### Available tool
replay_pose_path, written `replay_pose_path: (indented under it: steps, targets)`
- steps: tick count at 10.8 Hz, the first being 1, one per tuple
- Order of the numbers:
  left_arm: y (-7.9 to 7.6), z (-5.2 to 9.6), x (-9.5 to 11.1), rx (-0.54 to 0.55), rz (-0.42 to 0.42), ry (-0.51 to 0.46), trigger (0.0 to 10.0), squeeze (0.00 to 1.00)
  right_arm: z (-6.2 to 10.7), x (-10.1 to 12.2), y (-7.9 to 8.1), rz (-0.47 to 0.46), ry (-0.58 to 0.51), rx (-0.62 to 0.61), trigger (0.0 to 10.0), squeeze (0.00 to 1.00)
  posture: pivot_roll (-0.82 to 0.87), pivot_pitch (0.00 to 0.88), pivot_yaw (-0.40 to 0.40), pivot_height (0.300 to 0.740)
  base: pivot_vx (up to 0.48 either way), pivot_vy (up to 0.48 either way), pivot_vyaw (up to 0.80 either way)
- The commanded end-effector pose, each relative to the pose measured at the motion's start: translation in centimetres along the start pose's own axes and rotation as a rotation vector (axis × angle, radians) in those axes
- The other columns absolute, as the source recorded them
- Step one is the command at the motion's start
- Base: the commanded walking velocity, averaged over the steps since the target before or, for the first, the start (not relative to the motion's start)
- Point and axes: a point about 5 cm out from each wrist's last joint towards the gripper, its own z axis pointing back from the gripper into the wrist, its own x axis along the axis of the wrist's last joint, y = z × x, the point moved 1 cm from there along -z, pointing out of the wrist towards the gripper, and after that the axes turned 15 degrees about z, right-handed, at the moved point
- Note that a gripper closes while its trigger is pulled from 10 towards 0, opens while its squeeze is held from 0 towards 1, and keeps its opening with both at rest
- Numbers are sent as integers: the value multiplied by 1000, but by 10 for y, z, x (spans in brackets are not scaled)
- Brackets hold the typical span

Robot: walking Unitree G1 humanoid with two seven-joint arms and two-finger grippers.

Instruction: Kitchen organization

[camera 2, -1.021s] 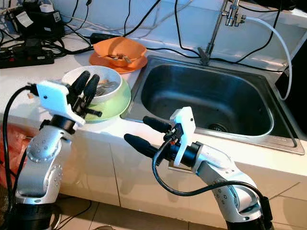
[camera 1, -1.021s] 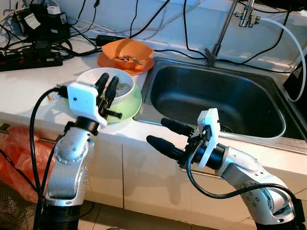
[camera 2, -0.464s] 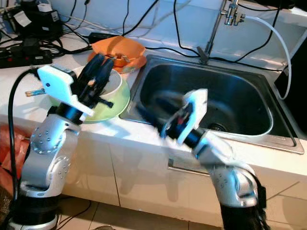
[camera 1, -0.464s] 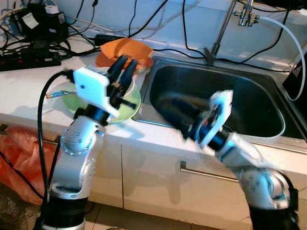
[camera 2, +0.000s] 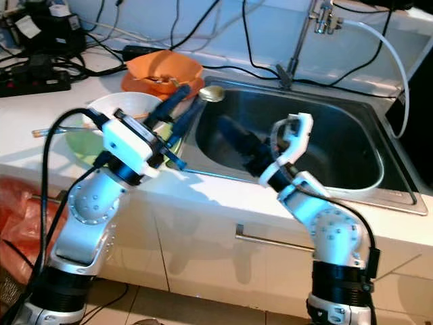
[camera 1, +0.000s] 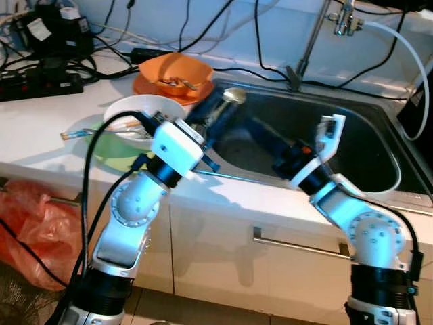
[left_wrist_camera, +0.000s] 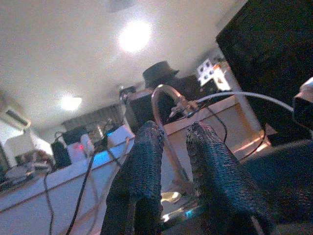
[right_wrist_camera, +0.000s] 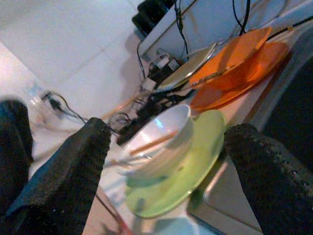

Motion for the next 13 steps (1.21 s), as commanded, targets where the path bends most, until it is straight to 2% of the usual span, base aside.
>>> replay_pose_path:
  steps: [1, 3, 6, 10, 13]
  targets:
    - [-7, -6, 1, -59, -24, -25, 0, 0, 0, 9, -1, -42, -18, 2, 10000, 0, 88, 0, -85, 740, 0, 0, 0]
    - [-10, -3, -4, -74, -16, -39, 0, 0, 0, 9, -1, -110, -7, 26, 10000, 0, 88, 0, -90, 740, 0, 0, 0]
    - [-13, -12, -6, -59, 31, -80, 0, 0, -12, 11, 0, -166, -5, 51, 10000, 0, 79, 0, -100, 740, 0, 0, 0]
    - [-17, -20, -5, -50, 133, -98, 0, 0, -33, 11, 0, -200, -6, 79, 10000, 0, 80, 0, -106, 740, 0, 0, 0]
    - [-15, -16, -7, -36, 169, -80, 0, 0, -42, 15, -5, -217, -32, 80, 10000, 0, 78, 0, -101, 740, 0, 0, 0]
